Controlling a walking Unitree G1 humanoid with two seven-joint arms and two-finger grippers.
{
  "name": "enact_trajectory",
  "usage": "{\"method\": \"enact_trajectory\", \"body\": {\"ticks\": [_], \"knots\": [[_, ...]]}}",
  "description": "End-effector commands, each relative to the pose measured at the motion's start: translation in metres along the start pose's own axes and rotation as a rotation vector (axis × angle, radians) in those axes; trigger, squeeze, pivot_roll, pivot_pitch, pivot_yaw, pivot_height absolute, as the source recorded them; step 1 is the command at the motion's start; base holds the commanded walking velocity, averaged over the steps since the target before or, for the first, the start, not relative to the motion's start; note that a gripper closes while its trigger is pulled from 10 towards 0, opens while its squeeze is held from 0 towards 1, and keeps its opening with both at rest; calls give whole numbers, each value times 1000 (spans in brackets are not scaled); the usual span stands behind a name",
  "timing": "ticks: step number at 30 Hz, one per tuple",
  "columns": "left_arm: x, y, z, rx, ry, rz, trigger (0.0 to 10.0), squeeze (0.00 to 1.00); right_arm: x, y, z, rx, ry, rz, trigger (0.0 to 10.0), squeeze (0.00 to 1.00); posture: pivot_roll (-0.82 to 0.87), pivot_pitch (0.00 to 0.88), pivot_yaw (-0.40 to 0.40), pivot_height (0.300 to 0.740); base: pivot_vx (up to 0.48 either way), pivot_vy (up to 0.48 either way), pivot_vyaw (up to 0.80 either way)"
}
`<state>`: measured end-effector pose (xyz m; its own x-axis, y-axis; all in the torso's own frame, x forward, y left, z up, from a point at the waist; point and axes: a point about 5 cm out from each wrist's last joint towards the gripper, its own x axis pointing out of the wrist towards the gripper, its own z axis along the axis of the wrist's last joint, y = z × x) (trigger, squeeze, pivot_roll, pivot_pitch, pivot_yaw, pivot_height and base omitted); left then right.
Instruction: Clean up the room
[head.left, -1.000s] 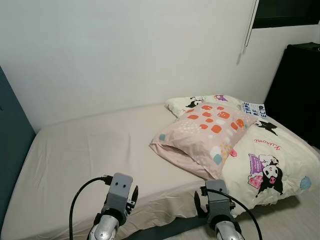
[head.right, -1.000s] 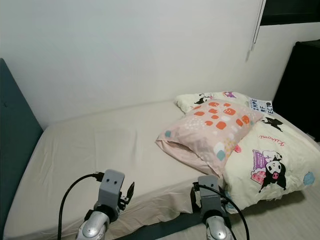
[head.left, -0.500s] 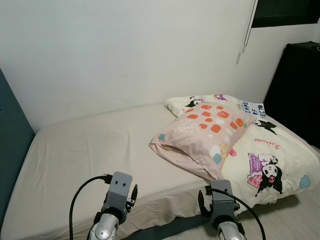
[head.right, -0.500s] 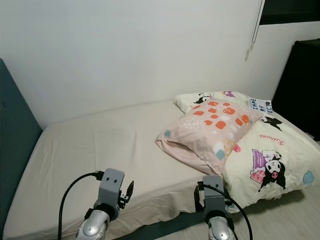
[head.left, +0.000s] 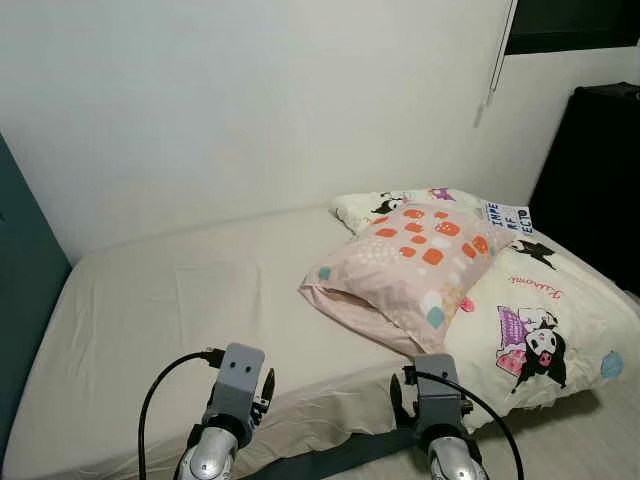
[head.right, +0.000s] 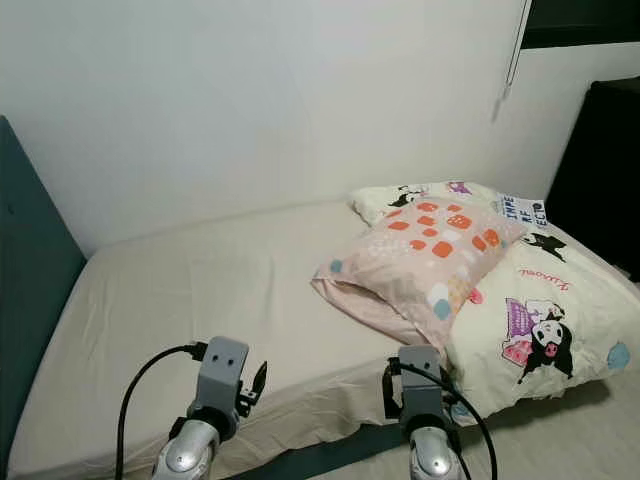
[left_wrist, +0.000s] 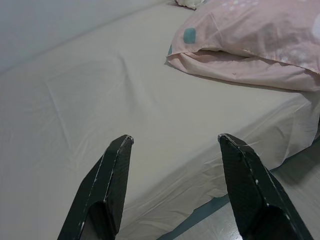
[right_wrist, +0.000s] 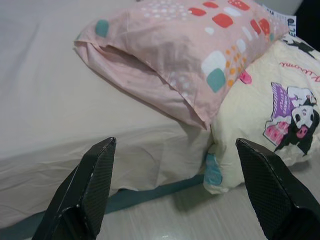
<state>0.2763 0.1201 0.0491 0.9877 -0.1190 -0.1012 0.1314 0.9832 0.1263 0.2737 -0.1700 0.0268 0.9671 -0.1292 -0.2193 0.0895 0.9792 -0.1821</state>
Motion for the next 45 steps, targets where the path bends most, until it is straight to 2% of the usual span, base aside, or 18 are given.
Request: {"method": "enact_trajectory", "body": {"ticks": [1,8,12,15,16,17,20,26,28,35,37,38,41,43,45], "knots": [[-3,2,-5,-4,21,13,10000,0,-1,0,-4,0,22,-4,10000,0,-54,49,20,740,0,0,0],[-6,4,-9,-3,33,24,10000,0,-3,-1,-8,4,40,-6,10000,0,-46,52,15,740,0,0,0],[-8,3,-15,2,59,3,10000,0,-3,0,-23,-47,135,8,10000,0,-49,54,14,740,0,0,0],[-10,0,-30,10,125,-25,10000,0,-5,4,-35,-78,194,31,10000,0,-51,51,13,740,0,0,0],[-12,-2,-42,26,184,-48,10000,0,-7,9,-45,-90,246,75,10000,0,-53,50,10,740,0,0,0],[-12,-2,-42,26,184,-48,10000,0,-7,9,-45,-90,246,75,10000,0,-53,50,10,740,0,0,0],[-24,-12,-77,81,373,-154,10000,0,-19,15,-77,-74,452,164,10000,0,-57,45,9,740,0,0,0],[-31,-16,-92,104,472,-215,10000,0,-27,18,-90,-41,562,182,10000,0,-62,39,11,740,0,0,0],[-32,-15,-96,59,499,-208,10000,0,-31,21,-96,-49,588,208,10000,0,-52,34,11,740,0,0,0],[-36,-10,-101,-48,501,-141,10000,0,-33,26,-98,-13,584,224,10000,0,-49,31,14,740,0,0,0],[-36,-10,-101,-74,496,-128,10000,0,-34,26,-99,2,587,213,10000,0,-49,31,14,740,0,0,0],[-37,-10,-101,-111,483,-108,10000,0,-36,26,-101,41,595,183,10000,0,-44,30,16,740,0,0,0],[-38,-10,-101,-128,476,-96,10000,0,-38,25,-103,69,602,161,10000,0,-44,29,16,740,0,0,0],[-39,-11,-101,-164,459,-66,10000,0,-40,26,-105,120,615,124,10000,0,-41,29,19,740,0,0,0],[-39,-11,-101,-168,453,-60,10000,0,-41,27,-105,122,612,118,10000,0,-40,28,21,740,0,0,0]]}}
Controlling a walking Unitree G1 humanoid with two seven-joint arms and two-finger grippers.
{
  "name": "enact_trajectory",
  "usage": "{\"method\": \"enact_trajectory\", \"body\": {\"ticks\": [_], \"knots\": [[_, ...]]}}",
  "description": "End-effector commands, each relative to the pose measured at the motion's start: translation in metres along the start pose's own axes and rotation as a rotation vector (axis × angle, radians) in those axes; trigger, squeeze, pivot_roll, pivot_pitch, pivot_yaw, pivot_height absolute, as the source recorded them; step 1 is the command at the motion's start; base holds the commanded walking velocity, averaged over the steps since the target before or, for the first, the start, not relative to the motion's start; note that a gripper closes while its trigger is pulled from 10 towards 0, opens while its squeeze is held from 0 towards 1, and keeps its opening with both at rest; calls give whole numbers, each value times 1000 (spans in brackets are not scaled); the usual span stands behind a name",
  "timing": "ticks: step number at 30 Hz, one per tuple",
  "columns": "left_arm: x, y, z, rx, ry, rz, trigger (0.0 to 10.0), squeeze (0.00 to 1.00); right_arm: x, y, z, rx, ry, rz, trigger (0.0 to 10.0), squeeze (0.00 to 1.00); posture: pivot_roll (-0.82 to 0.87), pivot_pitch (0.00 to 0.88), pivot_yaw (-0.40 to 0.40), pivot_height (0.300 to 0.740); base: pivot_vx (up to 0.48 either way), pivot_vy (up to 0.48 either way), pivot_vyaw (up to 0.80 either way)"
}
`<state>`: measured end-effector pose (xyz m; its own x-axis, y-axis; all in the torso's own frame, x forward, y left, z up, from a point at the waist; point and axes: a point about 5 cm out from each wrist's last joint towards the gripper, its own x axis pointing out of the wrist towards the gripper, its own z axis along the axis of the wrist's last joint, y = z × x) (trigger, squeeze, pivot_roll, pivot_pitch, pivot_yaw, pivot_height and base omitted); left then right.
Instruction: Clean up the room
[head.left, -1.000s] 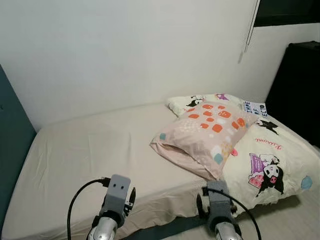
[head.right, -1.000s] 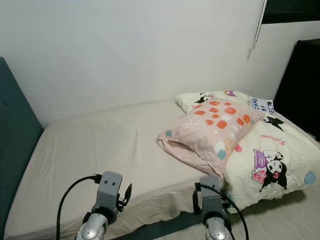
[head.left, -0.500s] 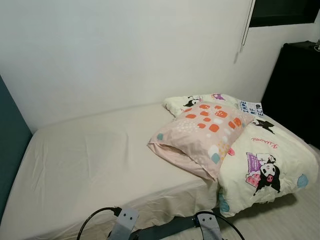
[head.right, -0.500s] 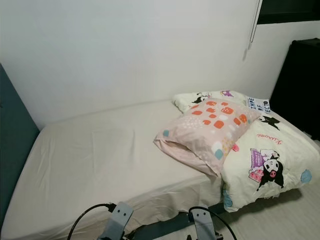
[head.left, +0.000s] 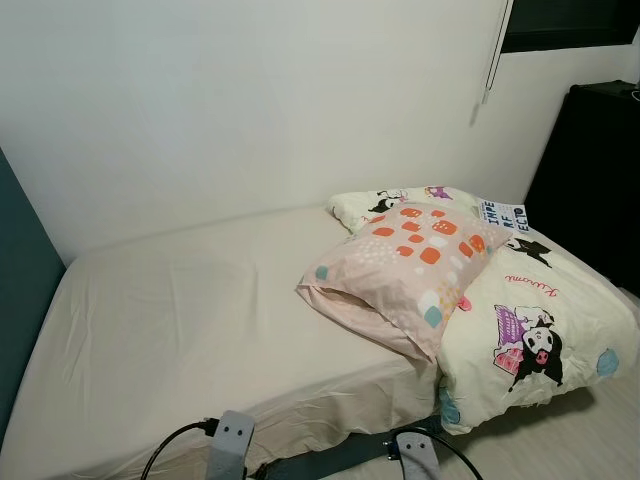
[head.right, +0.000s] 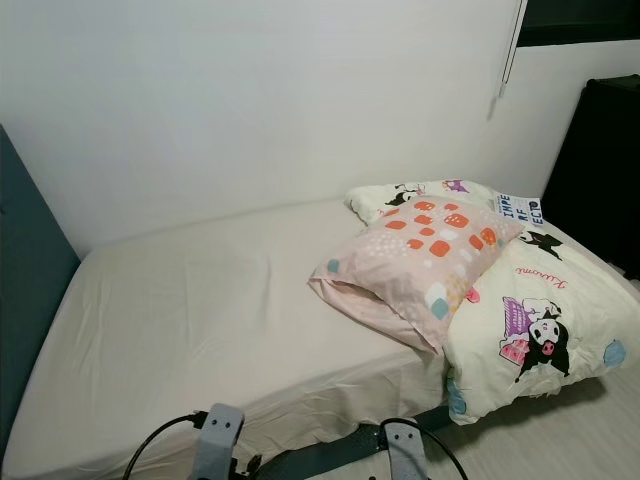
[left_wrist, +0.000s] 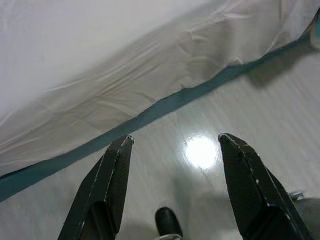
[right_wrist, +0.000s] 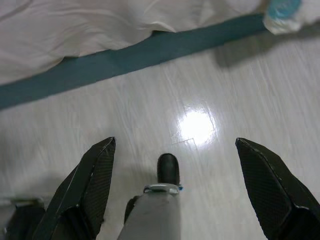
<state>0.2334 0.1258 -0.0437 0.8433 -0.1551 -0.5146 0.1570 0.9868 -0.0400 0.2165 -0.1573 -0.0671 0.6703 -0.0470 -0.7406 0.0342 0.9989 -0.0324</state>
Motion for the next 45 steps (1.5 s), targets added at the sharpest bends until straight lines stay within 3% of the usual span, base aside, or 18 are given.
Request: {"method": "enact_trajectory", "body": {"ticks": [1,3,6,8,17,28,45], "knots": [[-3,1,-6,-17,9,16,10000,0,-1,2,-5,26,0,-7,10000,0,-41,29,23,740,0,0,0],[-3,2,-6,-15,4,22,10000,0,-1,1,-3,33,-11,-16,10000,0,-42,29,27,740,0,0,0],[-4,10,-5,-73,-4,76,10000,0,-1,-3,1,153,-39,-52,10000,0,-38,32,30,740,0,0,0],[-4,13,-4,-97,-16,95,10000,0,-1,-3,2,175,-49,-61,10000,0,-39,32,33,740,0,0,0],[-6,14,-7,-90,-12,105,10000,0,-2,-3,-1,155,-47,-63,10000,0,-42,27,39,740,0,0,0],[-5,12,-8,-91,2,111,10000,0,-1,12,-2,25,-32,26,10000,0,-49,20,42,740,0,0,0],[-4,7,-6,-71,-9,85,10000,0,-1,8,-1,39,-48,10,10000,0,-65,11,54,740,0,0,0]]}}
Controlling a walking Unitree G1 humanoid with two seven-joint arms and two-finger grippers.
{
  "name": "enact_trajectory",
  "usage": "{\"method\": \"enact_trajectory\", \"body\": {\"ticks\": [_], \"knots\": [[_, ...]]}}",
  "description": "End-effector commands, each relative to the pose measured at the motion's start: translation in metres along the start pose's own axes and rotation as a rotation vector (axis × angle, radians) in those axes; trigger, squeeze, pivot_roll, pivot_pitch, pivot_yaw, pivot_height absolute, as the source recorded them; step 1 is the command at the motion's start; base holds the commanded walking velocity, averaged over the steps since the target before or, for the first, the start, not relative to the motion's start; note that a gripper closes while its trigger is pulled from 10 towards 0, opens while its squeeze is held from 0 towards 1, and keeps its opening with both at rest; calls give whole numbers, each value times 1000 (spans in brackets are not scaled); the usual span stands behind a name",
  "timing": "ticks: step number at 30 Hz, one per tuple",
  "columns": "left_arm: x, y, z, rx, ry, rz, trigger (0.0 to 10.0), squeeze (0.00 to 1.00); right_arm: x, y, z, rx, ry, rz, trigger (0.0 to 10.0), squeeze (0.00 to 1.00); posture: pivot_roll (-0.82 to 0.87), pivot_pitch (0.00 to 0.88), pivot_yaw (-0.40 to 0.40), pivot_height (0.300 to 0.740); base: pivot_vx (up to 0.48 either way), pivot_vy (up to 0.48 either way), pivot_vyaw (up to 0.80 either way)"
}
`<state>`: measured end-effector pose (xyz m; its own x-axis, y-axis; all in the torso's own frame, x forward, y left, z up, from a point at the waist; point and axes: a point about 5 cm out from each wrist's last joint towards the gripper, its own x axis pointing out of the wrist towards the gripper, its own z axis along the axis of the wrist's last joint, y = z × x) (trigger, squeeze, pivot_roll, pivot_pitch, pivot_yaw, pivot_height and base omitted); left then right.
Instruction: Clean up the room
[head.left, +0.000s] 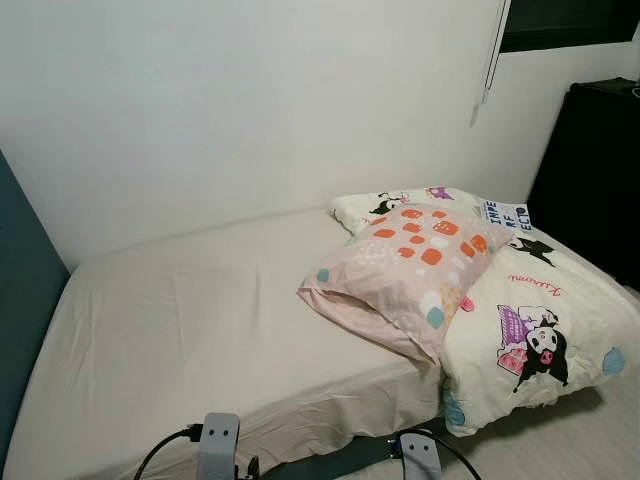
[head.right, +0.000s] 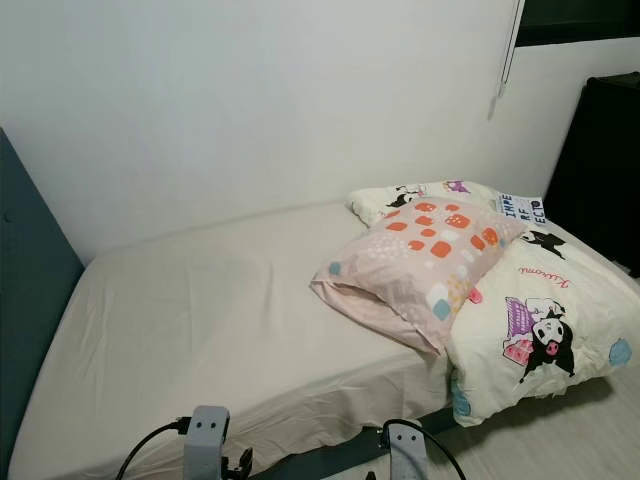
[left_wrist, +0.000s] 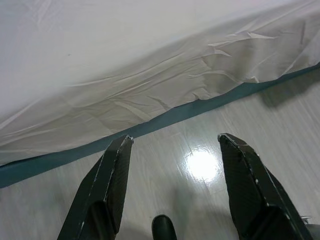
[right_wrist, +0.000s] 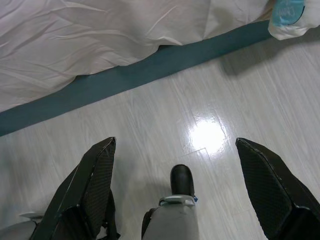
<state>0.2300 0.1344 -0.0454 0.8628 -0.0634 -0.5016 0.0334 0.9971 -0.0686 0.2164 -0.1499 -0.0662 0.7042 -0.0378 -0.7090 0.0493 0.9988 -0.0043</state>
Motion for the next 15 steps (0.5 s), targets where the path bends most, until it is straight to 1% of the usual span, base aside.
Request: {"method": "enact_trajectory", "body": {"ticks": [1,8,15], "knots": [[-1,-1,-3,18,11,-8,10000,0,0,1,-2,11,-1,-1,10000,0,-65,11,54,740,0,0,0],[0,-2,-2,30,10,-25,10000,0,-1,0,-2,20,-3,-4,10000,0,-64,13,55,740,0,0,0],[-1,0,-3,26,15,-9,10000,0,-1,0,-2,23,-2,-7,10000,0,-63,14,55,740,0,0,0]]}}
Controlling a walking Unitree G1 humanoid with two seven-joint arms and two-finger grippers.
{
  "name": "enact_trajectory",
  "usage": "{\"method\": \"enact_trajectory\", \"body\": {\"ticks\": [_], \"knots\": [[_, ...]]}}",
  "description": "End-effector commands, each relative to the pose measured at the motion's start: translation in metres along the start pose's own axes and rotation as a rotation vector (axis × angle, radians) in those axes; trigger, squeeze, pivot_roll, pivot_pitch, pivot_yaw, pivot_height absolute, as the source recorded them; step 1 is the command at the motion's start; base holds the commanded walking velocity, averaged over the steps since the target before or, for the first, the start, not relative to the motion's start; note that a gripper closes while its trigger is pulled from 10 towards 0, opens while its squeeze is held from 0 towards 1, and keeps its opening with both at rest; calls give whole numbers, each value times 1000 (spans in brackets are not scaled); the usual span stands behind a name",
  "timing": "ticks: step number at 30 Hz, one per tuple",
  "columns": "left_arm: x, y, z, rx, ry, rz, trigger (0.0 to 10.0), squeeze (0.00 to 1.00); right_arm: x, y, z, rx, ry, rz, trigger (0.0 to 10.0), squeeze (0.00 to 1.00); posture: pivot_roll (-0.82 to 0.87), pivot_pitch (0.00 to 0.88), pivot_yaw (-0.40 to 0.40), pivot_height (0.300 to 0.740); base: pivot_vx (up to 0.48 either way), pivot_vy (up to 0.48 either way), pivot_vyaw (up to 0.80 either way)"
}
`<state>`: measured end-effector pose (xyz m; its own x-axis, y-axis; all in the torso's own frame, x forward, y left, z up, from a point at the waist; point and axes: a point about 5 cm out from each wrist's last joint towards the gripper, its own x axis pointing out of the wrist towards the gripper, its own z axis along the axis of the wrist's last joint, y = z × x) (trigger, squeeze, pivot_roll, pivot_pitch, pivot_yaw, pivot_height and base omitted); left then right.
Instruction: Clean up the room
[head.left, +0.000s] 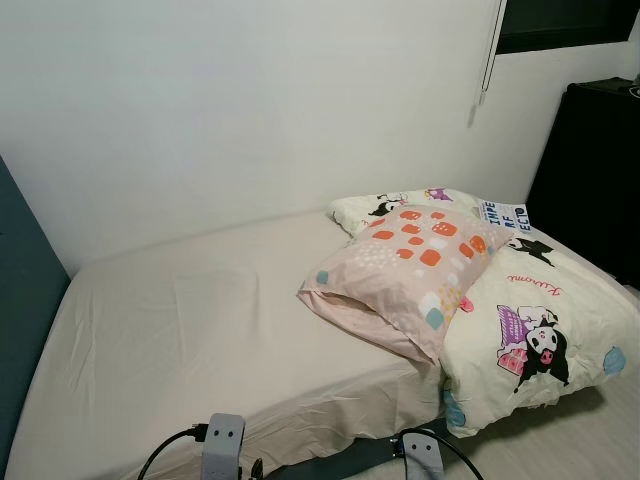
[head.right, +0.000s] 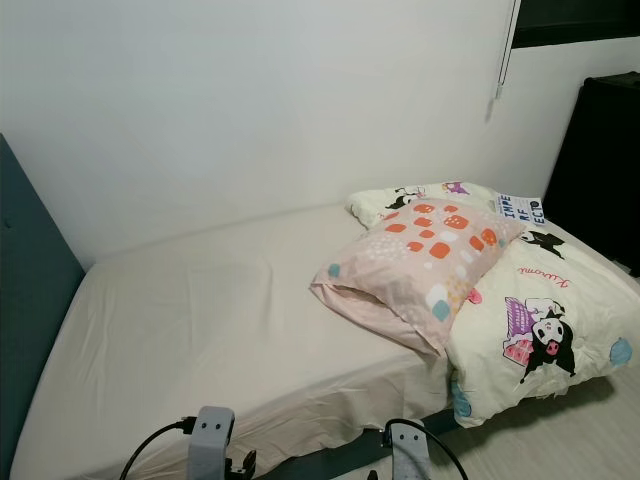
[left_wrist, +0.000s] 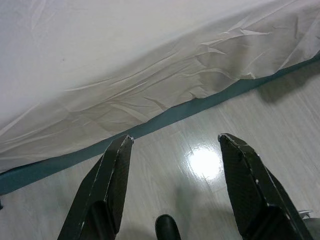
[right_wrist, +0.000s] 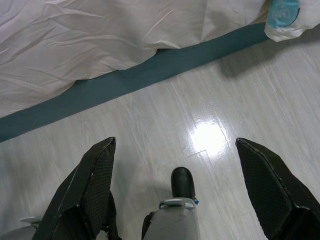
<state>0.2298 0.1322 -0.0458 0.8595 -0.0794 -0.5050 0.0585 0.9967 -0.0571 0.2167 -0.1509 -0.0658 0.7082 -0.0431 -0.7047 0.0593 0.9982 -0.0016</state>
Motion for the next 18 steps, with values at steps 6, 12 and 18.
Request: {"method": "enact_trajectory", "body": {"ticks": [6,12,18], "knots": [[-1,2,-3,5,11,8,10000,0,-1,0,-3,16,5,-2,10000,0,-62,16,54,740,0,0,0],[0,1,-2,6,11,7,10000,0,0,0,-2,19,5,-3,10000,0,-61,20,53,740,0,0,0],[1,0,0,13,1,5,10000,0,0,-2,-1,20,3,-11,10000,0,-60,27,49,740,0,0,0]]}}
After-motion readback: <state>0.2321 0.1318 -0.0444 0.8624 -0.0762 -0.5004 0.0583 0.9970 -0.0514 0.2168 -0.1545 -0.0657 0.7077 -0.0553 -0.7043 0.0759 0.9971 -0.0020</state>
